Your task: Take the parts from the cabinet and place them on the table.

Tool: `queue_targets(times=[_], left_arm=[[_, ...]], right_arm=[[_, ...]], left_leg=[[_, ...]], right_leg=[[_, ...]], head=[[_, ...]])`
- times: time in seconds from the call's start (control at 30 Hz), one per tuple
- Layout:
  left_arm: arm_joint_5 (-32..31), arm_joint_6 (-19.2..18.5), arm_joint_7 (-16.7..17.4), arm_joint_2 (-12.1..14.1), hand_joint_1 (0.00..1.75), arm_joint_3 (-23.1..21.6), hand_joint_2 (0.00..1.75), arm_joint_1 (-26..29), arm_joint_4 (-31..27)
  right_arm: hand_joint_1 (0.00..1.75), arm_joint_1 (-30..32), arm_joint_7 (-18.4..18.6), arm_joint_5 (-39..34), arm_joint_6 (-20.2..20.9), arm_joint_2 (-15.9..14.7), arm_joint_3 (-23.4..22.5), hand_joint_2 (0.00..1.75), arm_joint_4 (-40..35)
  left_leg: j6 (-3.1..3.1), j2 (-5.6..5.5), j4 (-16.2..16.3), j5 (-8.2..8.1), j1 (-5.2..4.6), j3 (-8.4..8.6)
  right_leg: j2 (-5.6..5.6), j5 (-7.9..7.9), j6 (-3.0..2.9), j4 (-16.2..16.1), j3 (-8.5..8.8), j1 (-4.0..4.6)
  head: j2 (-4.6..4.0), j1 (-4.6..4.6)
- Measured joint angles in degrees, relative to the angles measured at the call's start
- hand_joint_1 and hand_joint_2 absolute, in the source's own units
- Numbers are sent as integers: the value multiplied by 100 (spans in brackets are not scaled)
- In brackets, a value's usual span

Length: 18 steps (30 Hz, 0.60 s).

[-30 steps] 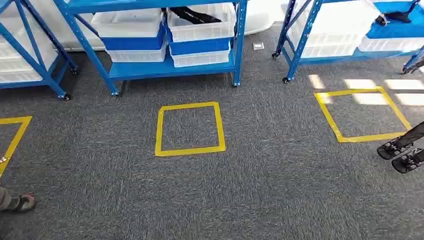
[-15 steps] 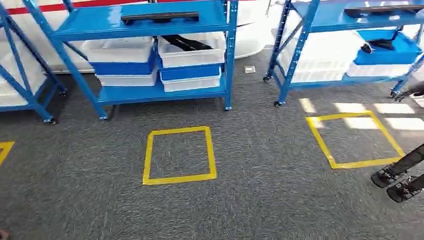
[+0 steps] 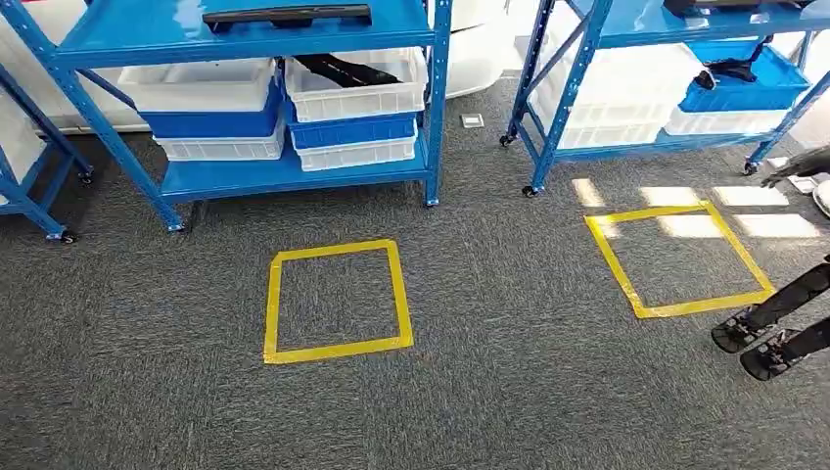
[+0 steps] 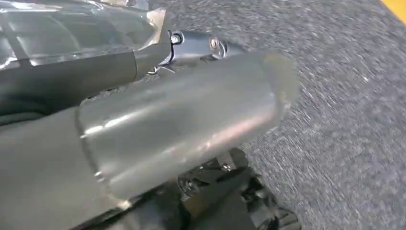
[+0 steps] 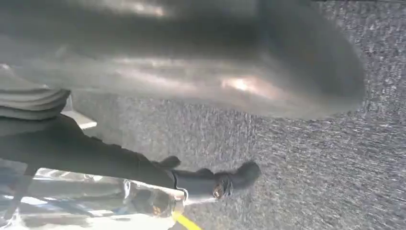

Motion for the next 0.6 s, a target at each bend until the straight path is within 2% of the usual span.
queue_targets(times=[0.03,0.07,0.1,0.13,0.17,0.2,0.23,0.27,0.3,0.43,0.5,0.53,0.57,0.6], left_arm=[[-2,0,2,4,0,0,0,-15,0],[-4,2,0,-9,0,0,0,-20,0],[-2,7,0,-7,0,0,0,-30,0],[-2,9,2,-7,0,2,0,-30,0],[-2,9,2,-7,0,2,0,-28,0],[-2,9,2,-7,0,2,175,-26,0],[-2,9,2,-7,0,4,175,-24,0],[-2,9,2,-11,0,4,175,-20,0],[-2,9,2,-13,0,4,0,-21,0],[-2,9,2,-13,0,4,0,-21,0],[-2,11,2,-15,0,4,0,-21,0],[-2,15,0,-20,0,7,0,-23,0],[-2,17,0,-22,0,9,0,-22,0],[-4,15,-4,-37,0,13,0,-22,13]], right_arm=[[0,0,-2,0,0,11,0,0,0],[0,-5,-4,0,0,-4,0,0,0],[0,-4,-9,0,0,2,0,0,0],[0,1,-9,2,0,2,0,0,0],[0,9,-9,4,0,4,0,0,2],[0,27,-9,18,0,4,0,0,2],[0,38,-9,24,0,-2,0,0,2],[0,47,-7,26,0,-9,-2,0,2],[0,54,-2,37,2,-13,0,0,2],[0,54,-2,37,2,-13,0,0,2],[0,54,0,37,2,-15,0,0,2],[0,51,0,37,2,-26,0,0,0],[0,50,-2,37,2,-37,0,0,0],[0,42,-2,35,4,-39,2,0,2]], left_leg=[[93,-13,-80,77,-21,45],[150,-1,-104,110,-9,71],[202,-10,-111,114,-23,69],[221,-13,-110,104,-46,70],[246,-13,-109,88,-75,76],[279,-19,-106,67,-114,89],[300,-36,-106,49,-152,112],[319,-64,-106,22,-186,142],[329,-91,-106,-11,-219,189],[329,-92,-106,-13,-220,191],[330,-96,-106,-23,-226,204],[334,-114,-106,-68,-246,260],[335,-114,-107,-94,-254,284],[292,-128,-86,-149,-295,253]], right_leg=[[-8,-11,65,-7,10,-10],[0,-83,32,117,-62,-42],[12,-275,-37,451,-217,-24],[16,-460,-86,892,-418,-10],[17,-626,-111,1360,-656,3],[26,-737,-109,1783,-890,51],[34,-706,-97,1855,-956,93],[39,-580,-91,1666,-884,130],[43,-355,-96,1239,-694,174],[43,-340,-97,1209,-680,176],[45,-281,-100,1085,-622,185],[58,-31,-141,527,-380,241],[60,51,-188,269,-284,277],[60,-22,-334,163,-175,334]], head=[[0,7],[0,5],[0,41],[0,59],[0,55],[0,61],[0,61],[0,57],[0,70],[0,70],[0,68],[0,66],[0,70],[0,18]])
